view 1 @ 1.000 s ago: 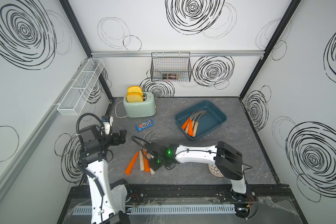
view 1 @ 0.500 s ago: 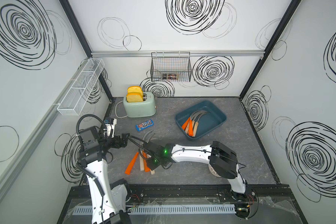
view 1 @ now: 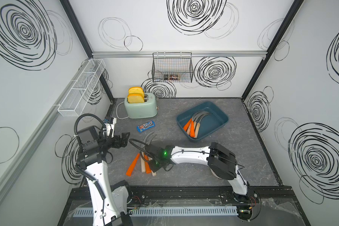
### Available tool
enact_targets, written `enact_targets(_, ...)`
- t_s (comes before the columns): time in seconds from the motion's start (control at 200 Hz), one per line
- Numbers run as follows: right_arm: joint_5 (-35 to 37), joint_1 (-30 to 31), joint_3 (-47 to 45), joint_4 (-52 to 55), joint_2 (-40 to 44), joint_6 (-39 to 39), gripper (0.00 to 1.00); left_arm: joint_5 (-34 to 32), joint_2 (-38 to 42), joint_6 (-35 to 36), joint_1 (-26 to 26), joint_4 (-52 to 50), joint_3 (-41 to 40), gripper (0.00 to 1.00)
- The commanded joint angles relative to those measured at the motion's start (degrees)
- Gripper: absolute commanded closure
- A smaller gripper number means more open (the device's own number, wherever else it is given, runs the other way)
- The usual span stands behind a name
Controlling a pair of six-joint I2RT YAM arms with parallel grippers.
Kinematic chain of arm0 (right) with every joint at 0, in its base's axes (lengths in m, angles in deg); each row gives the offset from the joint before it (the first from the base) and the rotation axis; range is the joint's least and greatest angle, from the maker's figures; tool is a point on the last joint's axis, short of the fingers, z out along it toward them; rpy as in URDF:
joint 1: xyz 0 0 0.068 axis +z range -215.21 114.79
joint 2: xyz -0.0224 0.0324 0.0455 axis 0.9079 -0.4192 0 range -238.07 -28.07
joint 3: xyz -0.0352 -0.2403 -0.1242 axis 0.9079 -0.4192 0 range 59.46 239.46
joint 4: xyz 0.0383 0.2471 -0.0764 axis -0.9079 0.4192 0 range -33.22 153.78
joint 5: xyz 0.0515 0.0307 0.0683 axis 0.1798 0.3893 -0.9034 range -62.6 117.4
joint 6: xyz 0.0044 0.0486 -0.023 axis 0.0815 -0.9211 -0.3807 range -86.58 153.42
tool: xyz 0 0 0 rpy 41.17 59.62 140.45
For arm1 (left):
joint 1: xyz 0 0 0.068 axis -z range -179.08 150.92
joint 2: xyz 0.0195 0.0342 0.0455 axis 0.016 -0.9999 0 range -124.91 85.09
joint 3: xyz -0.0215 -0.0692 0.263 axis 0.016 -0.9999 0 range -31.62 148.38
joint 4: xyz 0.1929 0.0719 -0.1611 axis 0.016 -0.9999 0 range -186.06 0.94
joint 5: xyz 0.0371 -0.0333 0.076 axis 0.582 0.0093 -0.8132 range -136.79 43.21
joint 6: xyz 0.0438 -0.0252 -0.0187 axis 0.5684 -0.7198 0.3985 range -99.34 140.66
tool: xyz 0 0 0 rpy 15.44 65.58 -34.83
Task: Put small sickles into storage boxes
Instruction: Pick up the sickle at the center of the board.
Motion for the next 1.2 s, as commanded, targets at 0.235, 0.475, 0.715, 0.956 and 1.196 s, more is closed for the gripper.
enact_targets(0.235,2.48,0.24,3.01,4.48,-2.61,0.59,0.55,1.53,0.69,-0.43,-0.58,-1.12,2.19,0.04)
enact_targets(0.475,4.53,0.18,4.07,6.55,-3.7,1.11,0.56,1.48,0.7,-0.48,-0.68,-1.28,2.54,0.04)
enact_targets(0.715,7.36,0.18,4.02,8.45,-4.08,1.82,0.57,1.64,0.68,-0.49,-0.65,-1.38,2.78,0.04)
enact_targets(0.956,9.86,0.13,2.46,9.51,-3.32,2.09,0.6,1.62,0.77,-0.45,-0.66,-1.56,3.42,0.04)
enact_targets(1.196,12.59,-0.52,-1.16,9.92,-1.06,2.16,0.65,1.8,0.94,-0.59,-0.66,-1.74,3.86,0.04)
